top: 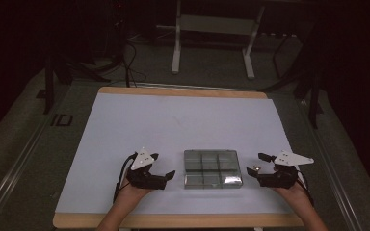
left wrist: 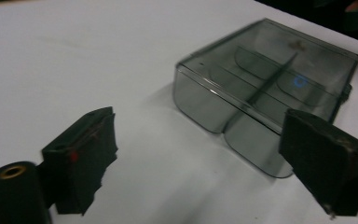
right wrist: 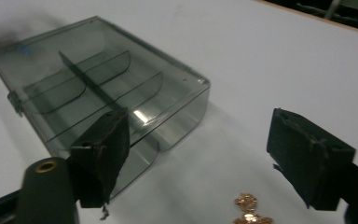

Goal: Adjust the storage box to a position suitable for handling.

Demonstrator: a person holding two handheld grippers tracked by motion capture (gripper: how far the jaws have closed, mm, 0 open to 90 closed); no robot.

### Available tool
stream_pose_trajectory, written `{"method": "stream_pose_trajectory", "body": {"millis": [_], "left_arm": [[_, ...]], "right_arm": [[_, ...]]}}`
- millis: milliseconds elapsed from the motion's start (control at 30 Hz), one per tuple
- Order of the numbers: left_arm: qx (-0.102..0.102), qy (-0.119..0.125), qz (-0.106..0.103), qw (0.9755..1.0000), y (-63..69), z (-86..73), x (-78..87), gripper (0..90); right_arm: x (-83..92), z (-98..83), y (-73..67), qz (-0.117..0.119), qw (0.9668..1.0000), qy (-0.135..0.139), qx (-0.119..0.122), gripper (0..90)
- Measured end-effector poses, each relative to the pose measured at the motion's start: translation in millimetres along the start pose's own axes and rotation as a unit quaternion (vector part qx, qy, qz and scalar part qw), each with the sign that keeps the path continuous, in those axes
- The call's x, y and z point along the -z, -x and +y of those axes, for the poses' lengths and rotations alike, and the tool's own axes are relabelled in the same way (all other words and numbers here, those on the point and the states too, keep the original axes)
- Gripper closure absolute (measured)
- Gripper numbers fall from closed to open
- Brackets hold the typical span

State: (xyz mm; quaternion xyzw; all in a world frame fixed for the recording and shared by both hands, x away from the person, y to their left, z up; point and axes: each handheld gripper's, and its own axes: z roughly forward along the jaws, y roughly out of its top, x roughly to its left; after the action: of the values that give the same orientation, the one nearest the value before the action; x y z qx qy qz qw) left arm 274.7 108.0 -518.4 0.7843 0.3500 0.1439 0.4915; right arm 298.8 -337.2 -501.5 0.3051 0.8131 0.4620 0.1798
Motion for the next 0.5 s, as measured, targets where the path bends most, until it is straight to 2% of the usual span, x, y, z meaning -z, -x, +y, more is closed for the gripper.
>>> {"method": "stream_pose_trajectory", "body": {"millis": [100,333,367,500], "left_arm": [[-0.007,-0.019,-0.013,0.9997,1.7,-1.0,-5.6,17.2],[-0.024,-0.042,-0.044,0.9979,3.6,-6.4,-14.4,45.4],[-0.031,-0.048,-0.044,0.9974,4.7,-6.6,-15.8,48.9],[-0.043,-0.065,-0.048,0.9959,7.9,-7.2,-20.6,56.0]], "right_arm": [[-4.1,-4.0,-0.1,0.008,0.9999,-0.006,-0.002,31.3],[-11.2,-12.9,-2.5,0.028,0.9992,-0.03,0.006,47.8],[-12.3,-13.8,-2.9,0.032,0.9989,-0.034,0.009,53.1],[-16.0,-16.5,-8.0,0.041,0.9972,-0.052,0.034,62.2]]}}
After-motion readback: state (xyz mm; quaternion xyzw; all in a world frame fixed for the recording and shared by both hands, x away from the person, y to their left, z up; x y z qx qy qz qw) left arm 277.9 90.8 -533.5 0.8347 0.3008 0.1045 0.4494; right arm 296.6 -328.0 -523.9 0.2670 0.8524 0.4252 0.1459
